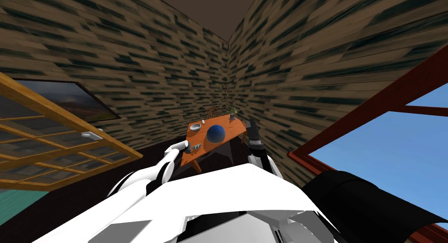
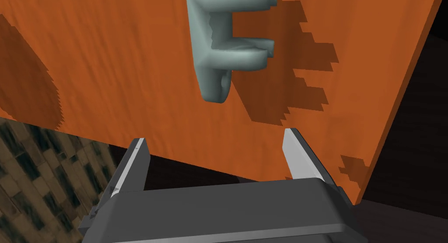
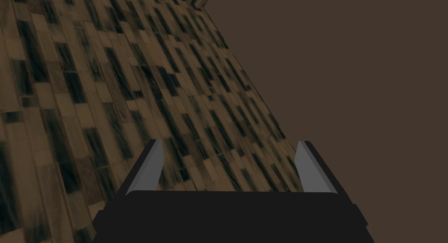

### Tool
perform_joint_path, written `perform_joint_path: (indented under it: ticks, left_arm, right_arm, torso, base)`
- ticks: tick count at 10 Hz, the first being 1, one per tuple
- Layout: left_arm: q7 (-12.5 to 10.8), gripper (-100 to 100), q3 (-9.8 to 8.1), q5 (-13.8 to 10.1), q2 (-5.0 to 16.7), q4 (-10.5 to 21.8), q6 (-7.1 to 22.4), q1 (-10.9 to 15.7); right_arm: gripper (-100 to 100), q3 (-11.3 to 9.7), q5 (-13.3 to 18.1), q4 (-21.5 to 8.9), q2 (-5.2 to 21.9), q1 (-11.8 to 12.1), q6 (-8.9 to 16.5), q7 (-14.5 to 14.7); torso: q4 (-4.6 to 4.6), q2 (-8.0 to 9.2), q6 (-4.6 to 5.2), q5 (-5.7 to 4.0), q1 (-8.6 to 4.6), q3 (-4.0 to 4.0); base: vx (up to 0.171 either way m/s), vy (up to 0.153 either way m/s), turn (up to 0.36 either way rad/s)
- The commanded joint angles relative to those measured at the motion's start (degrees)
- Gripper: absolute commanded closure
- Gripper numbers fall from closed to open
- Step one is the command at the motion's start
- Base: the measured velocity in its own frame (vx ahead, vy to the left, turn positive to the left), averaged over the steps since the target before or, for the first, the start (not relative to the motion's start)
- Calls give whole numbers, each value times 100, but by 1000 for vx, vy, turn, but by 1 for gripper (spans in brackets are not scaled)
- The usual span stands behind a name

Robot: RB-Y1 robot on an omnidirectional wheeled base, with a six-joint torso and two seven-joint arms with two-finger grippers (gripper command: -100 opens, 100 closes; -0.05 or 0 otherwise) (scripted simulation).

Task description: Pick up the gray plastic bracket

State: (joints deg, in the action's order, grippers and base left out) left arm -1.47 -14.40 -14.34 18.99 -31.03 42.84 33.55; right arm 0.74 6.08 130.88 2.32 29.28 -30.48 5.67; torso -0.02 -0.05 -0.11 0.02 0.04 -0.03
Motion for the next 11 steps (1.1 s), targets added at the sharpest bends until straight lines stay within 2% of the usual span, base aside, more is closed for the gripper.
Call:
perform_joint_path:
  ticks: [1,2,3,4,5,8,11]
  left_arm:
    - [23,-100,-46,44,83,286,149,205]
    - [23,-100,-46,44,83,438,149,205]
    - [33,-100,-84,96,152,617,305,369]
    - [33,-100,-84,96,152,773,305,369]
    - [44,-100,-120,148,215,1025,447,518]
    - [54,-100,-152,200,273,1330,575,651]
    - [54,-100,-152,200,273,1370,575,651]
  right_arm:
    - [0,0,0,0,0,0,0,0]
    - [0,-1,0,0,0,-1,0,0]
    - [0,0,0,0,0,0,0,0]
    - [0,0,0,0,0,-1,0,0]
    - [0,0,0,0,0,0,0,0]
    - [0,0,0,0,0,-1,0,0]
    - [0,0,0,0,0,0,0,0]
  torso:
    - [0,0,0,0,0,0]
    - [1,-2,7,-1,-1,0]
    - [0,-2,2,0,1,-1]
    - [0,-5,5,0,2,-2]
    - [-1,-5,2,0,2,-3]
    - [0,-6,5,0,2,-3]
    - [0,-2,-1,-1,-6,-1]
  base:
    - [5,16,-211]
    - [8,23,-150]
    - [14,27,-191]
    - [14,27,-139]
    - [21,27,-216]
    - [14,27,-140]
    - [3,3,16]
